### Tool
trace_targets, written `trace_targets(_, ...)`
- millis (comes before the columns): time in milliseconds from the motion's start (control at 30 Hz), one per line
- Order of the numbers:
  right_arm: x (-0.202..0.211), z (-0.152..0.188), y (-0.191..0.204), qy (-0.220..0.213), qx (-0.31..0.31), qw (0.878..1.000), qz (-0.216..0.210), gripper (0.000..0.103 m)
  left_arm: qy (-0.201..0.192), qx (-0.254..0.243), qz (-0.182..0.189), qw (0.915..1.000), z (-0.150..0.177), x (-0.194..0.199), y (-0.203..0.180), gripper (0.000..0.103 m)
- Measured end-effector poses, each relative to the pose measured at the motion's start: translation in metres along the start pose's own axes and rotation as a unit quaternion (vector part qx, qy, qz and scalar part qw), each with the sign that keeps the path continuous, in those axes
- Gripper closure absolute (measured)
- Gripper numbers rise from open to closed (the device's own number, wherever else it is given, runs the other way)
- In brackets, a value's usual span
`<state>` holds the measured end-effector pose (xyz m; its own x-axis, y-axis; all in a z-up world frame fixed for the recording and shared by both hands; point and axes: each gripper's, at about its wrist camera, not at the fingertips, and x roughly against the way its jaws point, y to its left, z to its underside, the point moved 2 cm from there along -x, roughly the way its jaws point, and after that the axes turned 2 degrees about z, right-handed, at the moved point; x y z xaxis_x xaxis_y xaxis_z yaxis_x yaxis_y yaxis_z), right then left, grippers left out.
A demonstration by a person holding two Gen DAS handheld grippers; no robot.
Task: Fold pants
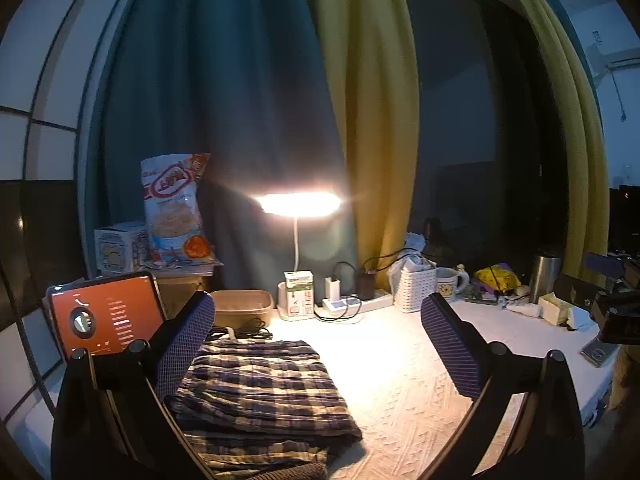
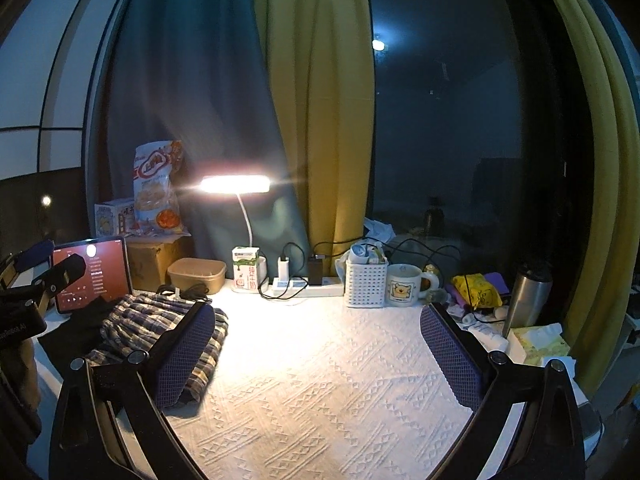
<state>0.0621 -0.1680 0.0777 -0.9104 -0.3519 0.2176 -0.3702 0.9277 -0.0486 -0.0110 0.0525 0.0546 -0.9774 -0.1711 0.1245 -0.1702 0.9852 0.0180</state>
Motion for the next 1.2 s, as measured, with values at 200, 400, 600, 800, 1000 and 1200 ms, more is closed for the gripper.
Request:
trace_targets(200,-0.006,0.001,0.013,0.005,0.010,1.000,-0.005,0.000,0.004,0.005,-0.010,0.9999,0.003,0.000,0.009,0.001)
trace_targets(400,-0.008,0.001,0.016,0.008,0.012,1.000,-0.002,0.000,0.007,0.005,-0.006,0.9999,0.005,-0.001,0.011,0.001)
trace_targets(600,-0.008,0.002,0.015,0.007,0.011,1.000,-0.001,0.000,0.009,0.005,-0.007,0.9999,0.006,-0.001,0.011,0.001)
trace_targets(800,-0.007,0.002,0.014,0.006,0.010,1.000,0.001,0.000,0.013,-0.001,-0.004,0.9999,0.008,-0.002,0.009,0.001)
trace_targets(1000,-0.005,0.002,0.013,0.006,0.007,1.000,0.004,0.000,0.020,-0.006,-0.002,0.9998,0.009,-0.005,0.006,0.001)
trace_targets(1200,-0.004,0.003,0.014,0.007,0.006,1.000,0.005,0.000,0.016,-0.004,-0.002,0.9999,0.008,-0.004,0.005,0.001)
